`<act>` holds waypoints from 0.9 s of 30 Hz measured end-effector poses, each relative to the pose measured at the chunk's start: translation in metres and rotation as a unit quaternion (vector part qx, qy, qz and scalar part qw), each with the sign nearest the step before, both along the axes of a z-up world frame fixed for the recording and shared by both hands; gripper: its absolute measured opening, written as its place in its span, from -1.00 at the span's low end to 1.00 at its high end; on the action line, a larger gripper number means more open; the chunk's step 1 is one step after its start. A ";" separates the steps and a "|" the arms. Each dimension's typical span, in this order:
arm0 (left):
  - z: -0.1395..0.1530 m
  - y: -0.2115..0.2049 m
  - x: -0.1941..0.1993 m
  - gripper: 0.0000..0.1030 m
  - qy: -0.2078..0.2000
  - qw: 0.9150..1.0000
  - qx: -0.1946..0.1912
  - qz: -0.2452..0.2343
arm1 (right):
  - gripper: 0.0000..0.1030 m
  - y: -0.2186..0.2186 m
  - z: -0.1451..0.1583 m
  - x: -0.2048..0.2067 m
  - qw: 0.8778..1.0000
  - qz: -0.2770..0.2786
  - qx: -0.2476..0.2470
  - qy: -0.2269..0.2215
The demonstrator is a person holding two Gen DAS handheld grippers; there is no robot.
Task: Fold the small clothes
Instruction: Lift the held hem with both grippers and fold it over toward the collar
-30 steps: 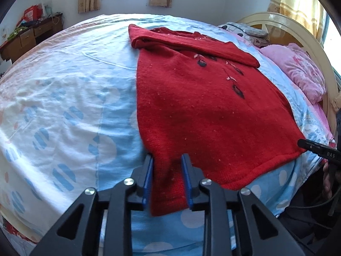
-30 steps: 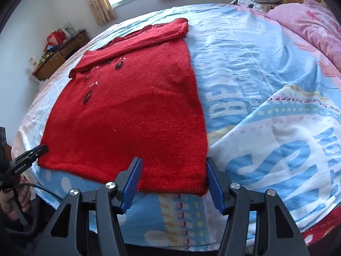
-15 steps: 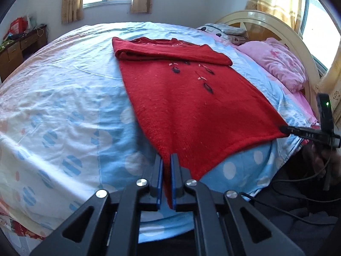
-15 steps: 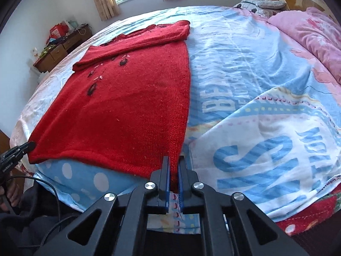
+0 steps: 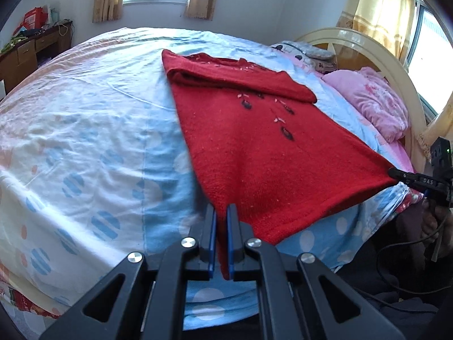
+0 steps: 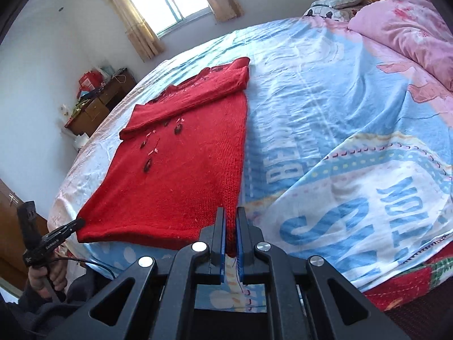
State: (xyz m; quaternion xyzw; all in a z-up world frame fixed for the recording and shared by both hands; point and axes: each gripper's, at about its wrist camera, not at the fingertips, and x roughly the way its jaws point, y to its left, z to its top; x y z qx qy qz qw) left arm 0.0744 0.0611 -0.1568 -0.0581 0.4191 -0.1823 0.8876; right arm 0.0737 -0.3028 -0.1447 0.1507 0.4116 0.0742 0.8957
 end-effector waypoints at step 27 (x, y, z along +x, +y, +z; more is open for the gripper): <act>-0.013 -0.006 0.008 -0.91 0.010 1.000 0.010 -0.018 | -0.85 0.009 -0.019 0.003 1.000 0.006 0.022 0.011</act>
